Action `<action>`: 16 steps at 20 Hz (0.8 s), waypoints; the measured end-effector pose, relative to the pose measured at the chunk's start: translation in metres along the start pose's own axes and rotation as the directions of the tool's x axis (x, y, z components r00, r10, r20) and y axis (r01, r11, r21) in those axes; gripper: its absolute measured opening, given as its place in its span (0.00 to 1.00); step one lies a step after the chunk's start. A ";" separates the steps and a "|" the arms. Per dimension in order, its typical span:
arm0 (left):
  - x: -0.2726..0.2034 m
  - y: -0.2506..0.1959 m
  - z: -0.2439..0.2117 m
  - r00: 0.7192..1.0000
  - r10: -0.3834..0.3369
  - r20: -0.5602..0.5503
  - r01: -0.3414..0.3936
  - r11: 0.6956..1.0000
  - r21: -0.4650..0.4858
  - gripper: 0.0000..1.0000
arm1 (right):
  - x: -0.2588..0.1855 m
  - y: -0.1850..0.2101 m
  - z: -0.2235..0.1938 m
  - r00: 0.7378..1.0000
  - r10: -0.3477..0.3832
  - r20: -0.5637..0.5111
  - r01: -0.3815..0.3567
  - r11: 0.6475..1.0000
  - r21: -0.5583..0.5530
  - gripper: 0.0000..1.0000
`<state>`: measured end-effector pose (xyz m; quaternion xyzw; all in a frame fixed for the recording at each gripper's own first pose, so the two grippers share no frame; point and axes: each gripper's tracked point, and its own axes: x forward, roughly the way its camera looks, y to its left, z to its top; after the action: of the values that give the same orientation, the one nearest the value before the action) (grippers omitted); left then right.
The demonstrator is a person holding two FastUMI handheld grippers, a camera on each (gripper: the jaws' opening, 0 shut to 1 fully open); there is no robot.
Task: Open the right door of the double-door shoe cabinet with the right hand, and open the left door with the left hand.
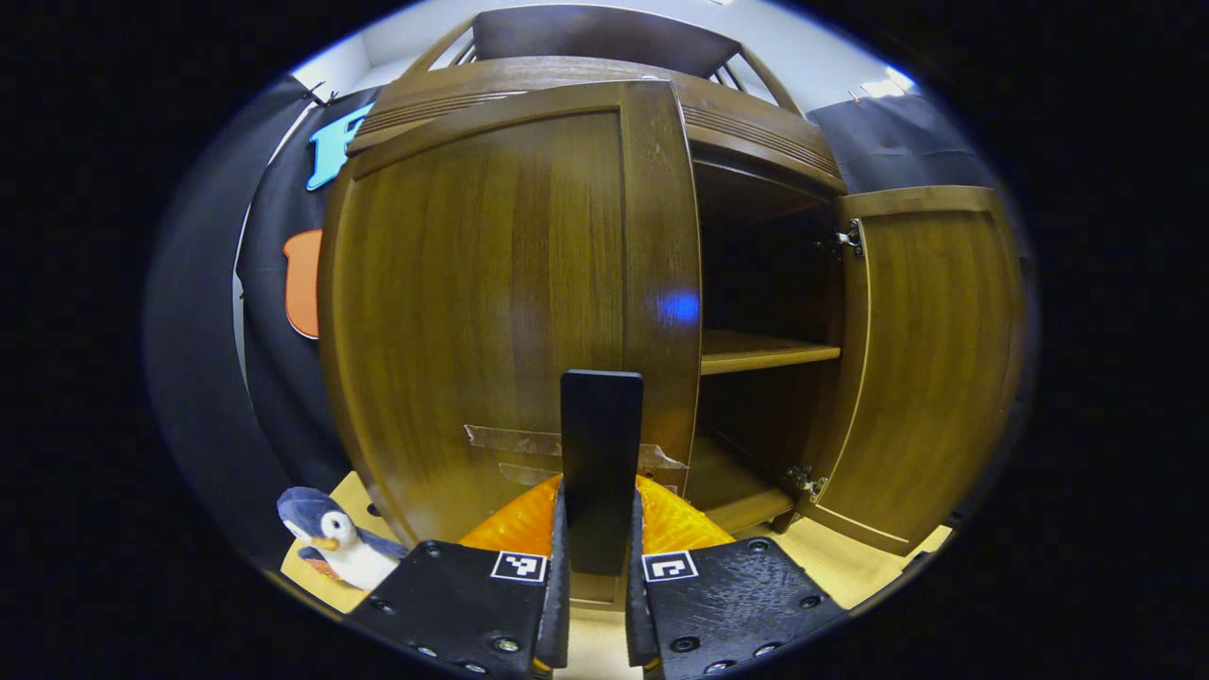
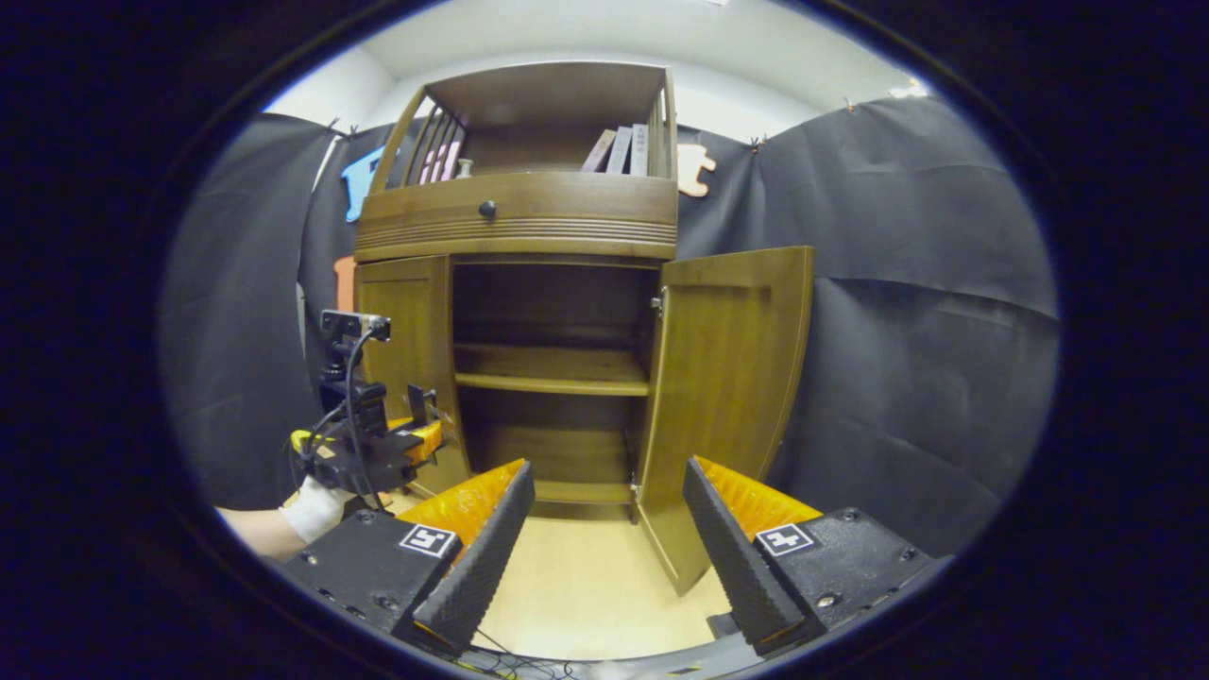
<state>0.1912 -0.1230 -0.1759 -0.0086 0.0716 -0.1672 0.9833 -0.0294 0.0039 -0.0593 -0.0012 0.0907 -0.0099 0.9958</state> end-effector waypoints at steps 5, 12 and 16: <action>-0.046 0.014 -0.006 1.000 0.022 -0.014 -0.022 1.000 -0.007 0.22 | -0.002 0.019 -0.004 0.998 0.065 -0.005 -0.065 0.998 0.012 1.00; -0.102 0.056 -0.015 0.996 0.091 -0.021 -0.091 0.996 0.006 0.22 | -0.001 0.051 -0.008 0.986 0.166 -0.004 -0.165 0.986 0.019 1.00; -0.120 0.081 -0.015 0.992 0.127 -0.017 -0.127 0.992 -0.010 0.12 | 0.001 0.062 -0.010 0.980 0.196 -0.014 -0.196 0.980 0.021 1.00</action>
<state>0.1032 -0.0068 -0.1778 -0.0079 0.0810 -0.1039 0.9913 -0.0287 0.0660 -0.0697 0.0175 0.0984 0.0875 0.9911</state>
